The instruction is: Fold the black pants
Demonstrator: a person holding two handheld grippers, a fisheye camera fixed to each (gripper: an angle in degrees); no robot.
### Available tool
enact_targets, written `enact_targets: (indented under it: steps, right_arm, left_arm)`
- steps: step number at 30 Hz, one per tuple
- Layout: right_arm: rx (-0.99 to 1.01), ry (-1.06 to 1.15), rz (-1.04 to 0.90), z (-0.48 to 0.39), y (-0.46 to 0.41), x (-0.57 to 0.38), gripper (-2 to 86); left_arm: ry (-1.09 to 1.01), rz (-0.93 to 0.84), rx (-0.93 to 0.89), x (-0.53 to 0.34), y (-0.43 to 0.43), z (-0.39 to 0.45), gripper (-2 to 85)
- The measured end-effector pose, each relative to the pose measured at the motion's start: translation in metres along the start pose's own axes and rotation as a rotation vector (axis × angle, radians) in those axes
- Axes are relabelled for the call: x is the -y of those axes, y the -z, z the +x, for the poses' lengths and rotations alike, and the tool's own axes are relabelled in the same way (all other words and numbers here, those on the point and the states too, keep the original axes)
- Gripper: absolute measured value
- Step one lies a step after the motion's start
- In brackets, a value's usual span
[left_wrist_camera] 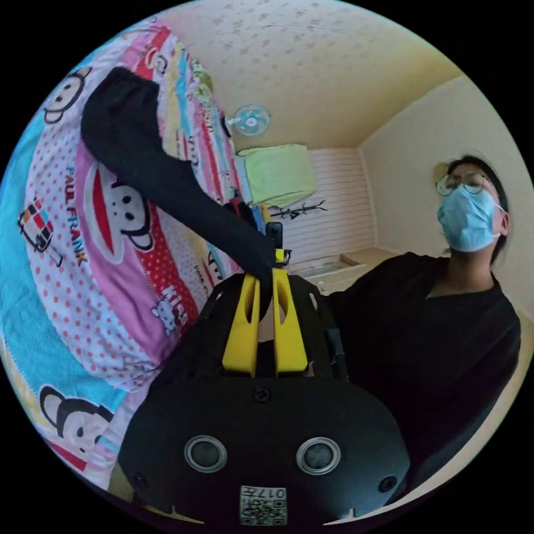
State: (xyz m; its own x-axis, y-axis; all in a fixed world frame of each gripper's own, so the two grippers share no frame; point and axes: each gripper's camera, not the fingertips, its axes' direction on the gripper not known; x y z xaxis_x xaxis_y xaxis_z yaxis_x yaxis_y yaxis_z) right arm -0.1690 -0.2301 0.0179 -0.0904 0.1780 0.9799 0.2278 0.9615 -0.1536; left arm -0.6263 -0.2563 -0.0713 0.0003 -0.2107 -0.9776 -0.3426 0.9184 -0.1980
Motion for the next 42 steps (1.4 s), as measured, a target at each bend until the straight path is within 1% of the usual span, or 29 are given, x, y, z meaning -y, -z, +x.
enact_targets:
  steps: [1, 2, 3, 4, 5, 7, 10, 11, 13, 14, 15, 16, 17, 19, 21, 23, 24, 26, 27, 29, 30, 32, 33, 34, 35, 36, 39, 41, 42]
  right_arm:
    - [0.021, 0.085, 0.006, -0.045, 0.0, 0.01, 0.9]
    - [0.038, 0.168, 0.006, -0.089, -0.001, 0.021, 0.8]
    - [0.041, 0.211, 0.008, -0.11, -0.002, 0.026, 0.7]
    - [0.037, 0.301, 0.005, -0.152, -0.003, 0.038, 0.6]
    - [0.025, 0.391, 0.003, -0.191, -0.004, 0.049, 0.5]
    - [0.012, 0.503, 0.003, -0.242, -0.004, 0.068, 0.4]
    - [-0.021, 0.612, -0.015, -0.298, -0.006, 0.099, 0.3]
    - [-0.074, 0.65, -0.029, -0.313, -0.008, 0.11, 0.3]
    - [-0.17, 0.646, -0.037, -0.32, -0.012, 0.128, 0.2]
    - [-0.23, 0.589, -0.045, -0.314, -0.015, 0.144, 0.2]
    - [-0.262, 0.553, -0.05, -0.309, -0.017, 0.153, 0.1]
    - [-0.343, 0.508, -0.066, -0.294, -0.022, 0.17, 0.1]
    - [-0.43, 0.475, -0.085, -0.276, -0.028, 0.186, 0.1]
    - [-0.513, 0.385, -0.11, -0.241, -0.035, 0.21, 0.1]
    - [-0.511, 0.316, -0.092, -0.209, -0.036, 0.226, 0.2]
    - [-0.466, 0.279, -0.038, -0.183, -0.035, 0.229, 0.3]
    - [-0.477, 0.283, -0.033, -0.179, -0.038, 0.227, 0.4]
    - [-0.6, 0.313, -0.06, -0.159, -0.057, 0.204, 0.8]
    - [-0.632, 0.304, -0.075, -0.15, -0.063, 0.196, 1.0]
    - [-0.758, 0.162, -0.173, -0.091, -0.088, 0.161, 2.1]
    - [-0.777, 0.111, -0.197, -0.073, -0.093, 0.151, 2.5]
    - [-0.831, -0.143, -0.302, 0.009, -0.11, 0.101, 5.1]
    - [-0.837, -0.219, -0.331, 0.029, -0.113, 0.088, 5.9]
    - [-0.828, -0.361, -0.38, 0.063, -0.114, 0.061, 7.5]
    - [-0.777, -0.453, -0.406, 0.083, -0.113, 0.04, 8.8]
    - [-0.748, -0.479, -0.398, 0.088, -0.11, 0.032, 9.4]
    - [-0.673, -0.529, -0.254, 0.093, -0.086, 0.025, 10.6]
    - [-0.645, -0.546, -0.121, 0.098, -0.066, 0.047, 12.5]
    - [-0.64, -0.545, -0.091, 0.1, -0.062, 0.055, 13.2]
  left_arm:
    - [-0.071, 0.024, -0.021, 0.005, 0.004, 0.042, 4.0]
    - [-0.107, 0.033, -0.03, 0.009, 0.006, 0.063, 3.9]
    - [-0.181, 0.044, -0.036, 0.016, 0.011, 0.105, 3.9]
    - [-0.249, 0.055, -0.03, 0.025, 0.015, 0.145, 3.9]
    - [-0.282, 0.059, -0.023, 0.029, 0.017, 0.164, 4.0]
    - [-0.419, 0.095, 0.025, 0.046, 0.025, 0.233, 4.0]
    - [-0.504, 0.161, 0.09, 0.067, 0.034, 0.289, 4.1]
    - [-0.505, 0.177, 0.105, 0.072, 0.036, 0.294, 4.1]
    - [-0.461, 0.2, 0.165, 0.091, 0.045, 0.298, 4.1]
    - [-0.443, 0.204, 0.194, 0.096, 0.047, 0.296, 4.1]
    - [-0.417, 0.207, 0.279, 0.108, 0.049, 0.29, 4.0]
    - [-0.37, 0.196, 0.361, 0.122, 0.05, 0.277, 4.0]
    - [-0.343, 0.185, 0.396, 0.13, 0.051, 0.268, 4.0]
    - [-0.222, 0.139, 0.473, 0.162, 0.052, 0.223, 4.0]
    - [-0.152, 0.146, 0.47, 0.176, 0.054, 0.194, 4.1]
    - [-0.154, 0.151, 0.48, 0.182, 0.053, 0.179, 4.1]
    - [-0.167, 0.139, 0.509, 0.181, 0.049, 0.173, 4.2]
    - [-0.185, 0.109, 0.583, 0.171, 0.036, 0.161, 4.5]
    - [-0.178, 0.073, 0.652, 0.159, 0.023, 0.147, 4.9]
    - [-0.119, 0.005, 0.76, 0.134, -0.002, 0.113, 5.5]
    - [-0.051, -0.054, 0.826, 0.113, -0.021, 0.082, 6.2]
    - [0.107, -0.161, 0.916, 0.08, -0.048, 0.029, 8.1]
    - [0.227, -0.253, 0.957, 0.057, -0.063, -0.006, 9.9]
    - [0.317, -0.32, 0.969, 0.037, -0.071, -0.031, 12.3]
    - [0.353, -0.342, 0.959, 0.029, -0.073, -0.04, 13.5]
    - [0.4, -0.343, 0.929, 0.018, -0.072, -0.049, 14.1]
    - [0.425, -0.222, 0.892, 0.025, -0.048, -0.043, 15.1]
    - [0.433, -0.154, 0.863, 0.046, -0.029, -0.044, 16.1]
    - [0.437, -0.116, 0.827, 0.064, -0.019, -0.049, 16.8]
